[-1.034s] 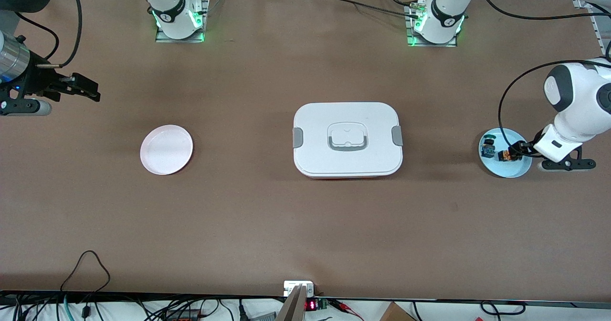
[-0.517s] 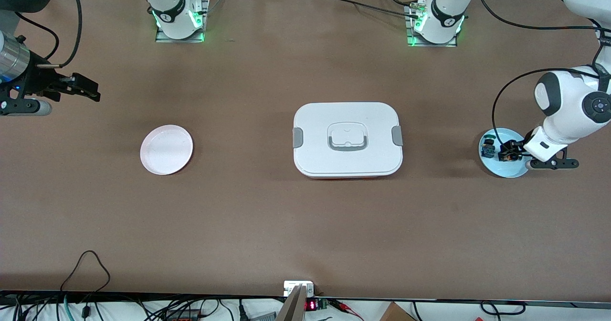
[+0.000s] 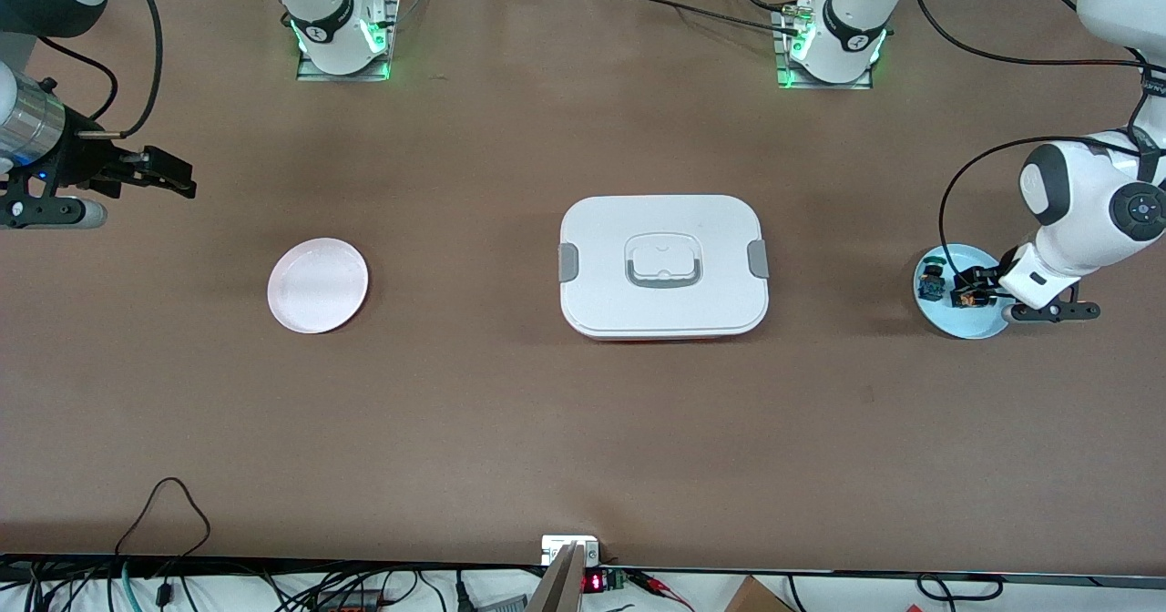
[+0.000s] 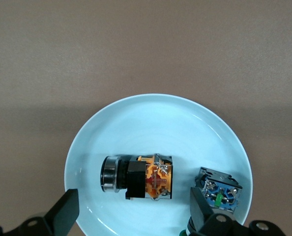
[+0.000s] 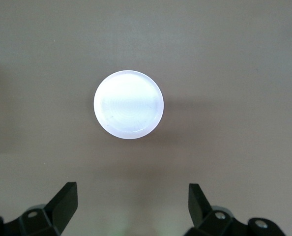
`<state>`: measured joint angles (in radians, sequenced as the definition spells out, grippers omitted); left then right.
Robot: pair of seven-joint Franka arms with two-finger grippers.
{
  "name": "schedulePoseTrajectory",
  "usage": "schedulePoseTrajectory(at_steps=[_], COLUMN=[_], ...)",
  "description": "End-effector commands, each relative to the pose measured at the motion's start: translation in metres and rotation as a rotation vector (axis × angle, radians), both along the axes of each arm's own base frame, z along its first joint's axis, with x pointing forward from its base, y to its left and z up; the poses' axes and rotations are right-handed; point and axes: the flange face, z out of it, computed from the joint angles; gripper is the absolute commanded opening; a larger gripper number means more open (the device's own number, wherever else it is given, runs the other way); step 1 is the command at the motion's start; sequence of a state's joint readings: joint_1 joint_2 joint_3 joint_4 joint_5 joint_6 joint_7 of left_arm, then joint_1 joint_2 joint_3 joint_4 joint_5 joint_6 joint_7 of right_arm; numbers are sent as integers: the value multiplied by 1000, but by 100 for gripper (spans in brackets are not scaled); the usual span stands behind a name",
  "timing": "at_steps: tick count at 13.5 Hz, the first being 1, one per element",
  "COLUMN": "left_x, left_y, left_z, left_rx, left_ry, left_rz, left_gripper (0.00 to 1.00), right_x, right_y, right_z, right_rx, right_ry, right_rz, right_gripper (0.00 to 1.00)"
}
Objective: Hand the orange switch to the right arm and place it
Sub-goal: 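Lower the left gripper and close it on the orange switch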
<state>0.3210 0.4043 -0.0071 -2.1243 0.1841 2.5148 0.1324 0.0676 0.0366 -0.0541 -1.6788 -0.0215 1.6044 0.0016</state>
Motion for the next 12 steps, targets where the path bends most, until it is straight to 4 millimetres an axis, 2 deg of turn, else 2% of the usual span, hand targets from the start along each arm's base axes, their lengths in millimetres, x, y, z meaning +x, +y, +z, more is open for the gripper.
schedulePoseTrajectory(at_steps=[1, 5, 7, 12], left_x=[-1, 0, 6, 5], left_y=[11, 10, 11, 11], left_z=[-11, -16, -14, -24], left_rx=[-15, -25, -29, -43], left_ry=[5, 6, -5, 8], left_rz=[12, 22, 28, 34], left_gripper=[99, 99, 99, 99], right_x=[3, 4, 4, 4], right_y=[0, 1, 0, 0], right_z=[2, 2, 2, 3], right_rx=[5, 3, 5, 5], right_ry=[-5, -5, -7, -8], right_rz=[1, 3, 1, 1], right_gripper=[100, 100, 100, 100])
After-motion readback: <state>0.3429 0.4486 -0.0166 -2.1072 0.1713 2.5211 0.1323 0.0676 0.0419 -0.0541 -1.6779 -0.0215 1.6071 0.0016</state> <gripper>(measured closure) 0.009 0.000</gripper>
